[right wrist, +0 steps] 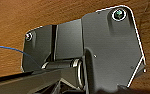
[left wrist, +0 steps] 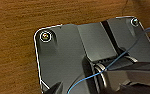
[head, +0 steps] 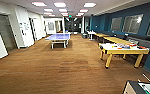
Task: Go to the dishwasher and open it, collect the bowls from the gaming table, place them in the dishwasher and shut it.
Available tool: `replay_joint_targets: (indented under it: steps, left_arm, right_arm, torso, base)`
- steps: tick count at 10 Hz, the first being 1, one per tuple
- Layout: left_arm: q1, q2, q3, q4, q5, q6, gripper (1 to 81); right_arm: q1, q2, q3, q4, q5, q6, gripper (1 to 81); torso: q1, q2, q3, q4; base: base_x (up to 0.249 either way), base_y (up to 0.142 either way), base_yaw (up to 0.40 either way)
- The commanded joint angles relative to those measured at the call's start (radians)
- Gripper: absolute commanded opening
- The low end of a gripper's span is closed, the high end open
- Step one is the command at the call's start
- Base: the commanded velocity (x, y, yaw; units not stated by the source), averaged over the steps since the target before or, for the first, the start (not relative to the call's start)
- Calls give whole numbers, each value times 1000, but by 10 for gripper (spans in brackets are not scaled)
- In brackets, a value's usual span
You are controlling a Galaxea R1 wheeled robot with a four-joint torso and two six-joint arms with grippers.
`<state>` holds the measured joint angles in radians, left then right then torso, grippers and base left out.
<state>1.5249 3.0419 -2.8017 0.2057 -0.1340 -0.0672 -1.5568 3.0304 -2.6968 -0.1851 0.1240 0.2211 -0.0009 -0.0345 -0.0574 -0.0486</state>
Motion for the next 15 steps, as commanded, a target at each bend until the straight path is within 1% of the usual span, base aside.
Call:
replay_joint_targets:
  steps: [1, 6, 10, 15]
  left_arm:
    - [-48, 0, -1, 3, 44, 1, 811]
    - [-48, 0, -2, -3, 44, 1, 811]
    - [-48, 5, -2, 0, 44, 1, 811]
    - [-47, 3, 1, -5, 44, 0, 811]
  right_arm:
    - [43, 3, 5, -13, -43, -2, 811]
    - [46, 4, 5, -13, -43, -2, 811]
    - [53, 1, -12, -11, -43, -2, 811]
    - [63, 20, -12, -28, -43, -2, 811]
  torso:
    - [1, 0, 0, 0]
    - [1, 0, 0, 0]
    - [1, 0, 0, 0]
    - [1, 0, 0, 0]
  base:
    - [202, 0, 0]
    - [214, 0, 0]
    - [227, 0, 0]
    - [229, 0, 0]
